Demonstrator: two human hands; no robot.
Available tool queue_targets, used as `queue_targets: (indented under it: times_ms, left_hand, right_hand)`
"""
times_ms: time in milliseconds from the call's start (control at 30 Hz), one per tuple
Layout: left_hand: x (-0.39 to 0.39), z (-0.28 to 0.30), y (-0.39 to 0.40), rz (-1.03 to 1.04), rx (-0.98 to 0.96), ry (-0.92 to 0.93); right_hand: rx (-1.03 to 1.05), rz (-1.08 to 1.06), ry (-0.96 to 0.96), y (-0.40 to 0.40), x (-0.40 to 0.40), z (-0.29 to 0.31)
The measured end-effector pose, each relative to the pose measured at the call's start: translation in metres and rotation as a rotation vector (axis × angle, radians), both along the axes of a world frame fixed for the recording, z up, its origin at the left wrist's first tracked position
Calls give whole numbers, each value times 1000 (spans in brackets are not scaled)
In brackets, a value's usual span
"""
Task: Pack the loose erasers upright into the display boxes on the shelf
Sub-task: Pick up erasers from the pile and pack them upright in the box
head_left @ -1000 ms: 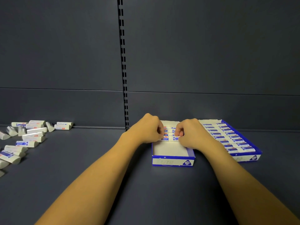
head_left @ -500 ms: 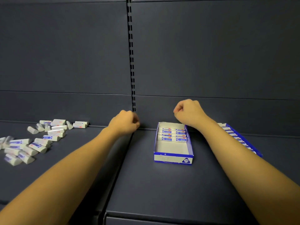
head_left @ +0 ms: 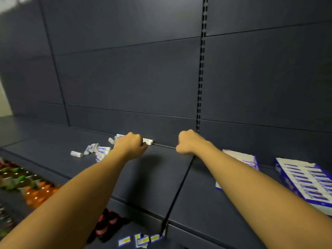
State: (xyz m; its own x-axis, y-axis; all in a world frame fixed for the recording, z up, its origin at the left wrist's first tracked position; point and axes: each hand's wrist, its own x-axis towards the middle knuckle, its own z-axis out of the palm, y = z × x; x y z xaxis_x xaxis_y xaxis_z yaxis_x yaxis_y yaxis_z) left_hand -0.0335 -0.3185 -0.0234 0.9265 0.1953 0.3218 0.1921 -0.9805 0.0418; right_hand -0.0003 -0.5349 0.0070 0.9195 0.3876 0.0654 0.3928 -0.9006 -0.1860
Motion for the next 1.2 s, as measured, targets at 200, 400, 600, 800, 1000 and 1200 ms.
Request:
queue_targets:
  times_ms: [200, 400, 600, 800, 1000, 1200]
  left_hand:
    - [-24, 9, 79, 45, -2, 45]
    - [-36, 8, 161, 43, -91, 53]
    - [-40, 6, 220, -26, -106, 101]
    - [-24, 1, 254, -83, -129, 134]
    - [12, -12, 271, -131, -200, 179]
    - [70, -18, 282, -121, -203, 135]
  right_hand:
    - [-40, -10, -32, 75, -12, -6]
    - [-45, -87, -52, 149, -22, -15]
    - [-34, -148, -85, 209, -29, -17]
    - [-35, -173, -111, 244, -22, -19]
    - [-43, -182, -122, 270, 12, -26]
    - [42, -188, -111, 290, 66, -37]
